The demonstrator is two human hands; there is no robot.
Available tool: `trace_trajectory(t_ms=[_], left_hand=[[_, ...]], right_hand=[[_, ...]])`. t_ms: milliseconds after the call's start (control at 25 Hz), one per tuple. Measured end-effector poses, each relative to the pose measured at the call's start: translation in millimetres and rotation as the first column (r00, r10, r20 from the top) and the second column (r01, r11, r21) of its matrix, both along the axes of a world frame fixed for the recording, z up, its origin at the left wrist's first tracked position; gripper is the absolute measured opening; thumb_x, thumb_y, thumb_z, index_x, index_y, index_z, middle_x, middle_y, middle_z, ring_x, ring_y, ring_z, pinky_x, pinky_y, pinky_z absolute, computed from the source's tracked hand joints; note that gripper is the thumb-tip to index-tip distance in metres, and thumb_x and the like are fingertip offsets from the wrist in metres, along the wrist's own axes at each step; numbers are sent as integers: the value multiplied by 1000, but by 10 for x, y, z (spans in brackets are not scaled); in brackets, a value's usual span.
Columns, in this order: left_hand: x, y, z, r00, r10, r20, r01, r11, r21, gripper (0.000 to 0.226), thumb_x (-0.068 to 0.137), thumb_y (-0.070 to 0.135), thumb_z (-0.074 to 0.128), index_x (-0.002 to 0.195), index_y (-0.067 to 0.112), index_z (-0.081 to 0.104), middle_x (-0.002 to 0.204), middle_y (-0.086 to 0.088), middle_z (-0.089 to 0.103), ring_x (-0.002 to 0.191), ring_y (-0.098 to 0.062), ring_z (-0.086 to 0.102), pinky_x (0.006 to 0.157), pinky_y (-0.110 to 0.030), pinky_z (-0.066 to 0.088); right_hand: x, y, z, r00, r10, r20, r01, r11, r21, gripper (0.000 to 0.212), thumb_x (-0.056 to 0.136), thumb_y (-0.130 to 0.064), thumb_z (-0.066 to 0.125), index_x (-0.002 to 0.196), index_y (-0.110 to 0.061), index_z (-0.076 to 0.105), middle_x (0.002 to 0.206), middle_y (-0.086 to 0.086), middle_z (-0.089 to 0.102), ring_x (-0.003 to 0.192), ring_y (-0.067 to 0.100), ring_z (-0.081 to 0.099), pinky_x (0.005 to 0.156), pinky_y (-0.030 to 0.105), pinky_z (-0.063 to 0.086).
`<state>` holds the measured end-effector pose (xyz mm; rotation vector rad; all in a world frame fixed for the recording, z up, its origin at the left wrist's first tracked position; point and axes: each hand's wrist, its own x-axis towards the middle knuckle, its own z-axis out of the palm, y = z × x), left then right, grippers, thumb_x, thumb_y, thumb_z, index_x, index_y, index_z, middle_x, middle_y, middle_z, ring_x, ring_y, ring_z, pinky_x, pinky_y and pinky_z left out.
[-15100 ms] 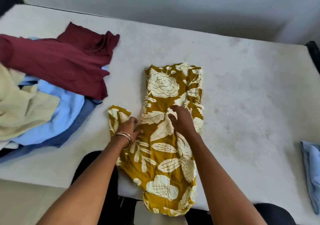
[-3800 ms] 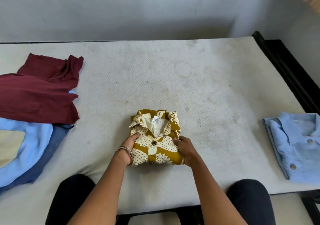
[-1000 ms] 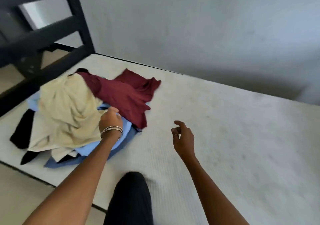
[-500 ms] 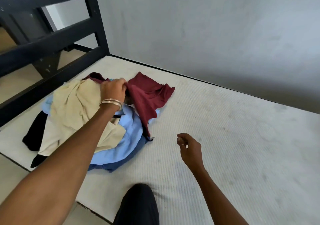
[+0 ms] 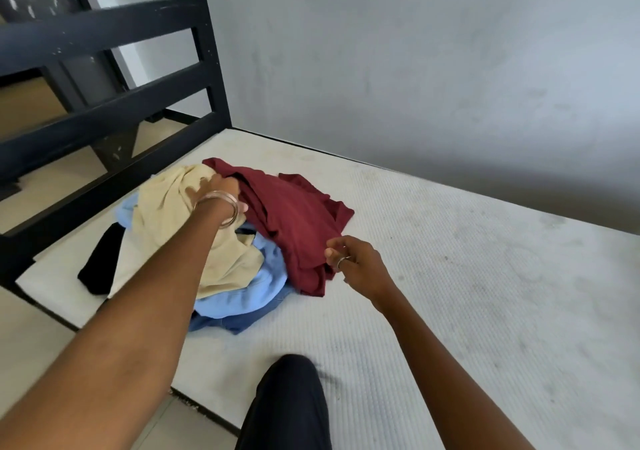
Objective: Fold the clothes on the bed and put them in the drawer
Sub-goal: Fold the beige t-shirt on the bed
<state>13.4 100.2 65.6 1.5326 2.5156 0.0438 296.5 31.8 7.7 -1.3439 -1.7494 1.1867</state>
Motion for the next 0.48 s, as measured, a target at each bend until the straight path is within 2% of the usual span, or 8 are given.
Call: trace_trajectory(t_ms=[80,160,200,280,360,400,480], left_hand=[[-144,-290,-403,942,303,144,-314,948,58,81,84,52,65,146,14,29,151,-17,25,139,-40,23,108,-60,22],[-183,-516,-753,889,410,205,-422,906,18,100,78,62,65,148,10,19,147,-19,31,134,-41,32,103,-59,30],[-191,-585,-883,890,404,213,-415,910,11,96,77,62,65,145,8,24,142,-19,38,128,-42,40,100,-57,35],[-221,-593,-996,935,299,190,-318,945,79,60,86,47,60,129,8,45,129,-21,50,116,-43,51,92,-51,43],[-212,-512,-899,951,211,226,-266,931,249,30,91,33,53,104,6,55,111,-25,59,104,-43,56,81,-44,45],[-186,-460,-773,921,184,345,-311,878,363,26,89,31,51,89,5,54,101,-26,60,96,-42,56,74,-41,42],[-97,-356,-316,786,40,617,-443,733,516,26,81,32,46,67,11,44,79,-20,57,77,-32,53,66,-35,34]], right_hand=[[-81,-22,-95,999,-37,-19,37,999,-27,9,96,-22,61,100,-18,68,90,1,73,78,8,66,63,13,47],[-221,-42,-185,998,-46,-36,44,997,-57,10,98,-17,59,96,-15,68,84,3,73,70,9,65,57,10,45],[-295,-50,-230,998,-35,-45,32,997,-73,10,98,-15,59,96,-13,68,83,4,73,68,7,64,56,9,45],[-387,-81,-299,998,1,-60,-5,997,-78,11,98,-14,59,99,-10,69,82,8,73,65,6,65,57,12,49],[-420,-79,-318,998,18,-55,-22,997,-70,12,98,-14,59,100,-9,70,82,8,73,65,4,65,59,15,51],[-428,-65,-315,998,13,-54,-16,998,-66,12,98,-14,59,100,-10,70,81,6,73,64,2,65,60,15,51],[-455,-37,-260,998,-1,-57,-2,998,-60,12,96,-15,62,105,-11,68,82,0,72,65,-3,64,62,15,49]])
